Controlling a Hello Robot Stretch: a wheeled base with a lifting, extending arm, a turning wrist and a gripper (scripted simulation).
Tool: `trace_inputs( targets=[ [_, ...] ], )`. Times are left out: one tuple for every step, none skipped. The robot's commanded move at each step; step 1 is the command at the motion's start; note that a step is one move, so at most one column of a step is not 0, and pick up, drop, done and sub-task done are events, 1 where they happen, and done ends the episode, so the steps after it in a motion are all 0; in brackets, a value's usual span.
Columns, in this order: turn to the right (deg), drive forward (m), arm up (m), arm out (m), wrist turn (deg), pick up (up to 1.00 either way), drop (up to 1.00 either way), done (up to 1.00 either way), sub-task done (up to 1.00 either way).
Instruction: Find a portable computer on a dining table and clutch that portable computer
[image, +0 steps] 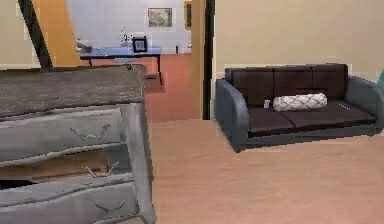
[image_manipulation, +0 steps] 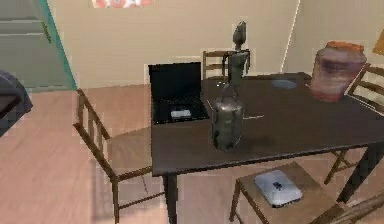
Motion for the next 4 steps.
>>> trace_inputs(
  targets=[
    [39.0,0.00,0.00,0.00,0.0,0.00,0.00,0.00,0.00],
    [0.0,0.95,0.00,0.00,0.0,0.00,0.00,0.00,0.00],
    [33.0,0.00,0.00,0.00,0.0,0.00,0.00,0.00,0.00],
    [0.0,0.30,0.00,0.00,0.0,0.00,0.00,0.00,0.00]
  ],
)
